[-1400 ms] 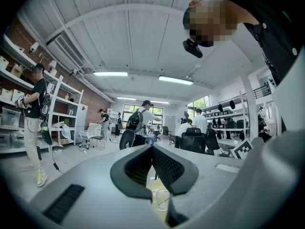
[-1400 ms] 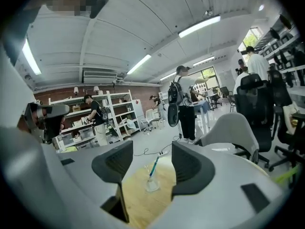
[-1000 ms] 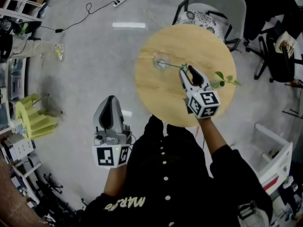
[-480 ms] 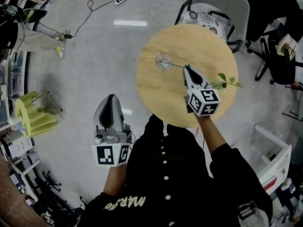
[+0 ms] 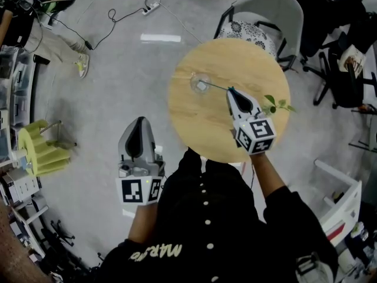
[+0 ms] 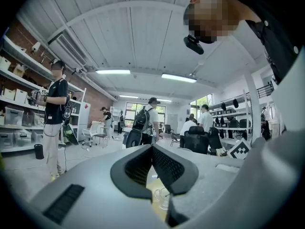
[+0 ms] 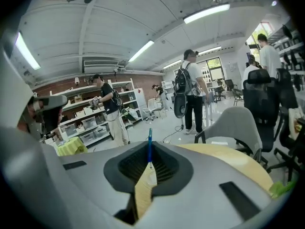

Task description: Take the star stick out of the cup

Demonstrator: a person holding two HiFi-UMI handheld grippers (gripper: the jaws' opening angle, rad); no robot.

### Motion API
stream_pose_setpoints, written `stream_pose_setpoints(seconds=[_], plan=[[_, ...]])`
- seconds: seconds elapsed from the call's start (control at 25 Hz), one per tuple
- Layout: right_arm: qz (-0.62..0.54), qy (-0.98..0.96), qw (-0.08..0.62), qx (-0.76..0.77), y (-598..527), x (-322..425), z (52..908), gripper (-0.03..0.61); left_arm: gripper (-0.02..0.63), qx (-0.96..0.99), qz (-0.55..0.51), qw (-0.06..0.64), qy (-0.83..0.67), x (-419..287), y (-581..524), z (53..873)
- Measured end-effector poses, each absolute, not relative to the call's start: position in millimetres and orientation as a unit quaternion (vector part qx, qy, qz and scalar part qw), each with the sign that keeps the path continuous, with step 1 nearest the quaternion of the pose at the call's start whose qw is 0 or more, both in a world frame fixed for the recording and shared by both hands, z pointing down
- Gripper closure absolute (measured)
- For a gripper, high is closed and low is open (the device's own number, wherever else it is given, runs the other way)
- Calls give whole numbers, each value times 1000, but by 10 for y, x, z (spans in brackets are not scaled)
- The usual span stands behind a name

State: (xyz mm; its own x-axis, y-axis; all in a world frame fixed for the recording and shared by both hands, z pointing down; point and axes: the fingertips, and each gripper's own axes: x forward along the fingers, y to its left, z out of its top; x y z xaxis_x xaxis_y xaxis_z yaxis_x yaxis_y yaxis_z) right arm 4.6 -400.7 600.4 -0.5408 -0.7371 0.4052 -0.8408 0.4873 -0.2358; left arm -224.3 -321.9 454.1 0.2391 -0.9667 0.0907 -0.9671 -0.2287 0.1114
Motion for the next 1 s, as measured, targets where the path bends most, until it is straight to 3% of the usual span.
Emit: stream_pose_setpoints(seconds=[1.0], plan=[[30, -833, -5, 553, -3250, 1043, 3828, 558, 611, 821, -47, 30, -568, -1791, -3161, 3801]])
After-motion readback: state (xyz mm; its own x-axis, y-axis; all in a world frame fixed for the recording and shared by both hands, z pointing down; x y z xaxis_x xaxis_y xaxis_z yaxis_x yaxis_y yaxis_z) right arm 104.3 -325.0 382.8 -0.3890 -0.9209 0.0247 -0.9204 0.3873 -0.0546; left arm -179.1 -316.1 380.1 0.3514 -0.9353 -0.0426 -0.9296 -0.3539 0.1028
